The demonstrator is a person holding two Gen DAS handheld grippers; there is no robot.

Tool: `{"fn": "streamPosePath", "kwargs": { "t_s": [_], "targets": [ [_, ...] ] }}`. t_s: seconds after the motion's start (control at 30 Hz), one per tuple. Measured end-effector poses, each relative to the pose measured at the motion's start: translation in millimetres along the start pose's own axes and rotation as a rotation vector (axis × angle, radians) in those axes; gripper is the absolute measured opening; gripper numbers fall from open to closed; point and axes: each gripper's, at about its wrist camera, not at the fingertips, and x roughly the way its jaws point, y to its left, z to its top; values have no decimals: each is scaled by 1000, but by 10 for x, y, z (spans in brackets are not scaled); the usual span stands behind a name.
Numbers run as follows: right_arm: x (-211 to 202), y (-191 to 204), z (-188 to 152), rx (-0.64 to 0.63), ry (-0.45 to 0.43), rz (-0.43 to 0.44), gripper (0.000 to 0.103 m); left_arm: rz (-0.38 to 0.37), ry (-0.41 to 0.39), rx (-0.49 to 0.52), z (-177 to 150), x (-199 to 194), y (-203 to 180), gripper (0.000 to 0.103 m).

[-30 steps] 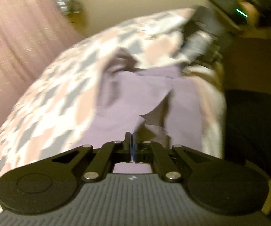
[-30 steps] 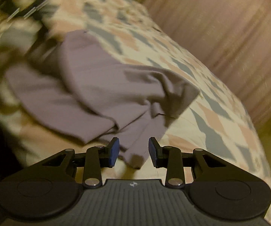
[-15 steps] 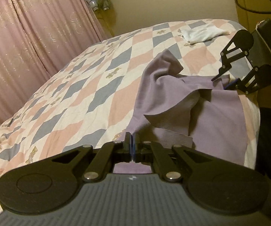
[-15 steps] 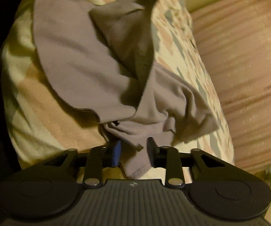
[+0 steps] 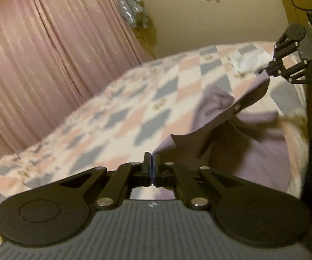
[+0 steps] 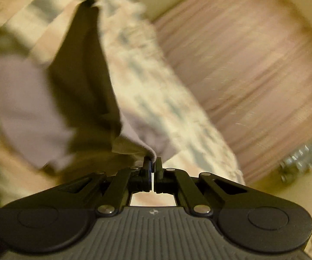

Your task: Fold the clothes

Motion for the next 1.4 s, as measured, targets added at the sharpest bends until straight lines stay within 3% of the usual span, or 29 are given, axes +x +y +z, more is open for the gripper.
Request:
{"fn": "streamPosePath", "kwargs": {
  "t_s": [0.2,0.5,0.83,1.07,1.17,1.23,1.27,1.4],
  "targets": [
    [342,-594,234,169,-43,-53,0,70,-31,-20,351,426,464,0],
    [1909,-1416,443,292,-6,4,0,97,25,-80,473,1898,1289,0],
    [3445,-1832,483,303,102,132,0,66,186,-164,180,3262,1626,0],
    [3889,-1811,273,354,205,184,0,36,314,-266,-116,3797,1797,0],
    [4023,-1783,183,373,251,200,5,-38,338,-317,-204,3792,1746,5],
    [4112,-1765,123,386,282,210,34,-97,355,-351,-272,3794,1710,6],
    [4157,-1756,93,392,297,215,40,-131,364,-373,-310,3809,1696,12],
    [4177,-1759,38,392,305,271,41,-216,398,-407,-420,3948,1611,21]
  ]
}}
